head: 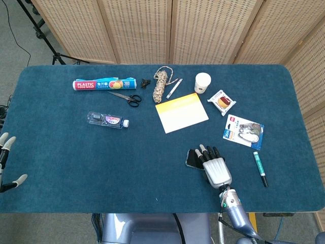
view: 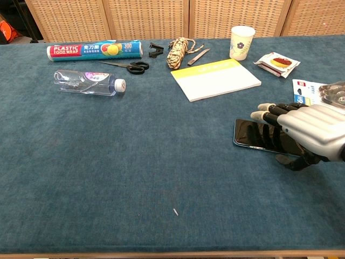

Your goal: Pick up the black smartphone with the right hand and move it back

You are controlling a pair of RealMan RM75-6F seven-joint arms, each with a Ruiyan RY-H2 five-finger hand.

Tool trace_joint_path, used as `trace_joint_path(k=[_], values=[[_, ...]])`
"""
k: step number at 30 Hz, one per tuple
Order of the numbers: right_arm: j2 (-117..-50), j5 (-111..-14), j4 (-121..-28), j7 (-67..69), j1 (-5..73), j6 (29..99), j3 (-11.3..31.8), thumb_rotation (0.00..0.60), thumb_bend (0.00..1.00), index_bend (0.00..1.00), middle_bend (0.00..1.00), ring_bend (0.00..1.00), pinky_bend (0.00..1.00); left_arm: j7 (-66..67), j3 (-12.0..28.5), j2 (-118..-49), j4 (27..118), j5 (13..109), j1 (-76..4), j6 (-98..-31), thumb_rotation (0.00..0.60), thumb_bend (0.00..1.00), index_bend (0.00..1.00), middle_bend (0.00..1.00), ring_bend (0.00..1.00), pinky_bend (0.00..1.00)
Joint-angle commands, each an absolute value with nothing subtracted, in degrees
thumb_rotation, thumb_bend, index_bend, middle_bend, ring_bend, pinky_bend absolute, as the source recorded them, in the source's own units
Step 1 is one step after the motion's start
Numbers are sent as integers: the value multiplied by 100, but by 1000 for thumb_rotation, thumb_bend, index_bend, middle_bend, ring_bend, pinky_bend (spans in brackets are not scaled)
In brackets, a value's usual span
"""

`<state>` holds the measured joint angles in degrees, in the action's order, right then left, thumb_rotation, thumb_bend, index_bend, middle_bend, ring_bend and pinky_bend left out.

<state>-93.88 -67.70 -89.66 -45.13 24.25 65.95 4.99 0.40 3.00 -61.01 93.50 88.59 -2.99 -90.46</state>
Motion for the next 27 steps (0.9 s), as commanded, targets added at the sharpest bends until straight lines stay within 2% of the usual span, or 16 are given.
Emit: trace_joint_path(k=[1, 8, 11, 14, 16, 19, 27], values=[[-9401, -6715, -8915, -4548, 2457, 6593, 506, 600, 455, 29, 0, 0, 73, 39, 310, -6103, 9349, 8847, -298, -9052, 600, 0, 0, 0, 0, 0], [-9412, -6549, -8848, -4613, 2514, 6546, 513, 600, 470, 29, 1, 0, 74, 47, 305, -6106, 9349, 8851, -300, -9044, 600, 0, 0, 0, 0, 0], [-9394, -6401, -8868, -4714, 2557, 6507, 523, 600, 526, 29, 60, 8, 73, 58, 303, -6111, 9350, 8859, -299, -9051, 600, 0, 0, 0, 0, 0], [-9391, -6392, -8818, -4646, 2617, 6497, 570, 600, 617, 87, 190, 118, 73, 52, 307, -6113, 9344, 8858, -297, -9060, 600, 0, 0, 0, 0, 0], [-9421, -6452, -8741, -4555, 2632, 6523, 571, 600, 669, 187, 296, 229, 74, 53, 306, -6114, 9342, 8860, -297, -9059, 600, 0, 0, 0, 0, 0], [-9476, -6506, -8597, -4408, 2672, 6522, 599, 600, 744, 285, 382, 309, 90, 58, 305, -6113, 9343, 8864, -298, -9059, 600, 0, 0, 0, 0, 0], [-9574, -6391, -8369, -4126, 2954, 6343, 940, 600, 972, 374, 465, 393, 123, 72, 308, -6119, 9341, 8855, -296, -9060, 600, 0, 0, 0, 0, 0]])
